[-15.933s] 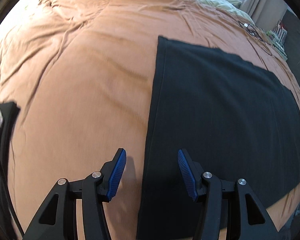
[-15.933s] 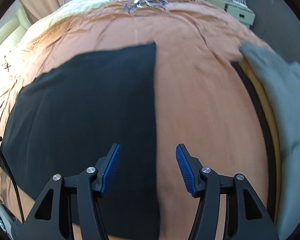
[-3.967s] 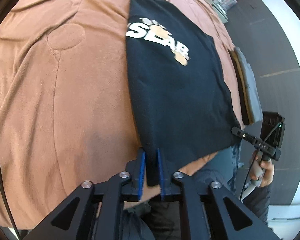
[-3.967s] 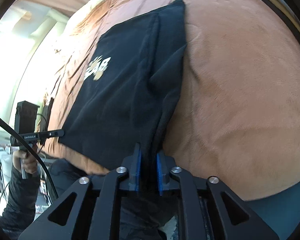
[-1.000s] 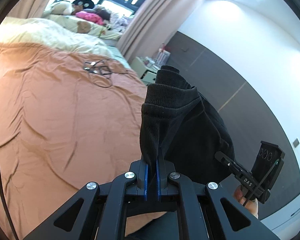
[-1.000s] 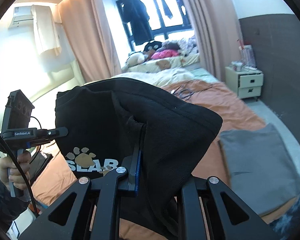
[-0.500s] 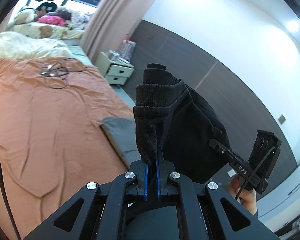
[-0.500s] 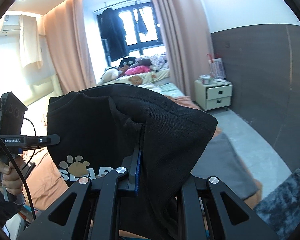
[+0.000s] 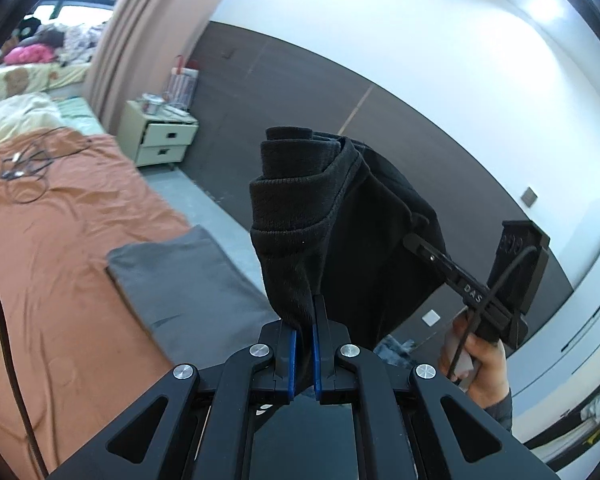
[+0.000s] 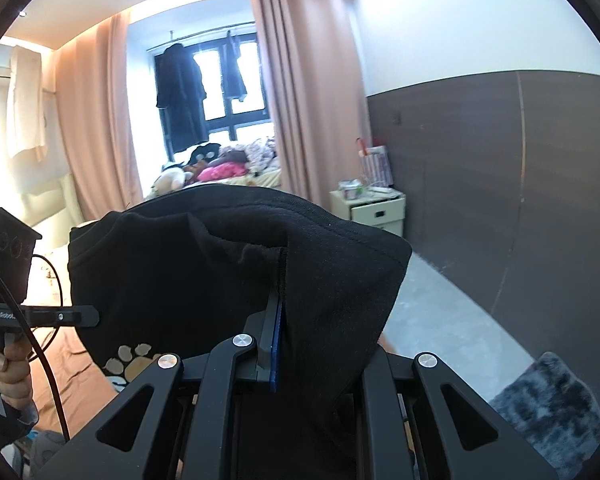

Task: Fold small clothes
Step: 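Lift the folded black shirt off the bed with both grippers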

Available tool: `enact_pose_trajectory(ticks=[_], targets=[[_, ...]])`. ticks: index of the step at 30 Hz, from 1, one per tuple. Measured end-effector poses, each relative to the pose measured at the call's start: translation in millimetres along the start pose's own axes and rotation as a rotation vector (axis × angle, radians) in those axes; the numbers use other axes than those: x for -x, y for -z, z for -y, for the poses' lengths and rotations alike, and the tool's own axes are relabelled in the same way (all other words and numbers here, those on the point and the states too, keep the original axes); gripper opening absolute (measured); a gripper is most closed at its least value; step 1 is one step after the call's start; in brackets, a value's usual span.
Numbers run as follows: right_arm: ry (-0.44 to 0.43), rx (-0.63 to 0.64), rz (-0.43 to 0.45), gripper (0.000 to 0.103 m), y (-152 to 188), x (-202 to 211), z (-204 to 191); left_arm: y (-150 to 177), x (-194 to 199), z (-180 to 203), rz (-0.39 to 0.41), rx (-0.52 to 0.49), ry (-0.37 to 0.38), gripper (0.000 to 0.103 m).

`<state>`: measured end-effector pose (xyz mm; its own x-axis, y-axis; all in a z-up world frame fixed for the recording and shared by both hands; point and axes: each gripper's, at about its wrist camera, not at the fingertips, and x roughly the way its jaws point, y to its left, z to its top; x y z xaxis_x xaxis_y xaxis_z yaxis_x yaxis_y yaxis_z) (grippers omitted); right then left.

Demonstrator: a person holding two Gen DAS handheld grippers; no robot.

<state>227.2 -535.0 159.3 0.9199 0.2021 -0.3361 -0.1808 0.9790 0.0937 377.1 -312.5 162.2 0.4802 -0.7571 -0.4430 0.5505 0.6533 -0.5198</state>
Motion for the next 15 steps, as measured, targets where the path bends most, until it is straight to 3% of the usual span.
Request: enact_pose_trajectory(ticks=[7,15], targets=[[0.048,0.009,-0.026,0.010,10.3,-25.9,-23.9,-4.9,-37.5,-7.4,-0.036,0.025,0.057,0.006],[0.052,-0.039,-0.116,0.010,36.6,-114.6,-58.3,-14.4,-92.9,-74.0,-0.098,0.092,0.030,0.006]])
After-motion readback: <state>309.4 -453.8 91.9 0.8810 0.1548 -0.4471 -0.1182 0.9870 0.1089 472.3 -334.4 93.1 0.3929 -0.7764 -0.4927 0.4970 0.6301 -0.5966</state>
